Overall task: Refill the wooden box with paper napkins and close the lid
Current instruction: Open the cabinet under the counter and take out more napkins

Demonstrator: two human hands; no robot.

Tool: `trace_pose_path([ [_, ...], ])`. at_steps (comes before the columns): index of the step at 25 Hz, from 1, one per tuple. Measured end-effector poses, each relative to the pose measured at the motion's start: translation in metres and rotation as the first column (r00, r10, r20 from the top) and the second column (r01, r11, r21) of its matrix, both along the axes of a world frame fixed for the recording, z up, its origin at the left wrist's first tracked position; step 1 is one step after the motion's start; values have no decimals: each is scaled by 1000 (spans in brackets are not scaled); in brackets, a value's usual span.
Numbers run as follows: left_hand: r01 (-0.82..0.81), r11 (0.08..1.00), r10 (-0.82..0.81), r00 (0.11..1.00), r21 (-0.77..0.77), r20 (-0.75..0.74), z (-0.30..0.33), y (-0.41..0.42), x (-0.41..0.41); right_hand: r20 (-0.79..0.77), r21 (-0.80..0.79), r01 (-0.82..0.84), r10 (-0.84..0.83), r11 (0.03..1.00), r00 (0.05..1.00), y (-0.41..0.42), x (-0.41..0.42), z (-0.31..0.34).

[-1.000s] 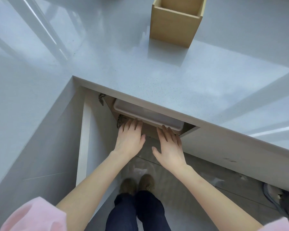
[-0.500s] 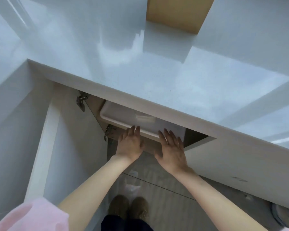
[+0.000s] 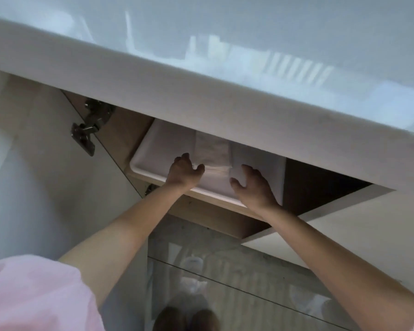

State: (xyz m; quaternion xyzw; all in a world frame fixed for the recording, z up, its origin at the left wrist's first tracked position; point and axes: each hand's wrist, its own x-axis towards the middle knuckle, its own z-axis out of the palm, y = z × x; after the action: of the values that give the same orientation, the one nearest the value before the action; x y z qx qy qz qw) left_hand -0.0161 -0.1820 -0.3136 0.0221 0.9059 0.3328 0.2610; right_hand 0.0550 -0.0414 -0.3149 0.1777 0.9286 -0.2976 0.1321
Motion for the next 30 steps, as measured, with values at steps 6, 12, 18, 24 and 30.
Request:
trace_pose_path([
  [6, -213, 962, 179, 964, 170, 197, -28, 5, -30, 127, -275, 366, -343, 889, 931, 3, -50, -26],
  [12, -306, 900, 220, 934, 310, 283, -34, 11, -29, 183, -448, 482, -450, 753, 874, -12, -70, -30],
  [18, -357, 878, 253, 912, 318, 323, -36, 11, -29, 188, -544, 558, -557, 627, 809, -24, -68, -34],
  [24, -385, 863, 228, 874, 326, 430, -12, 3, -7, 322, -716, 614, -624, 331, 712, -30, -43, -17],
  [30, -521, 780, 230, 755, 348, 614, 30, -12, 22, 381, -782, 576, -549, 238, 744, -44, -3, 25],
])
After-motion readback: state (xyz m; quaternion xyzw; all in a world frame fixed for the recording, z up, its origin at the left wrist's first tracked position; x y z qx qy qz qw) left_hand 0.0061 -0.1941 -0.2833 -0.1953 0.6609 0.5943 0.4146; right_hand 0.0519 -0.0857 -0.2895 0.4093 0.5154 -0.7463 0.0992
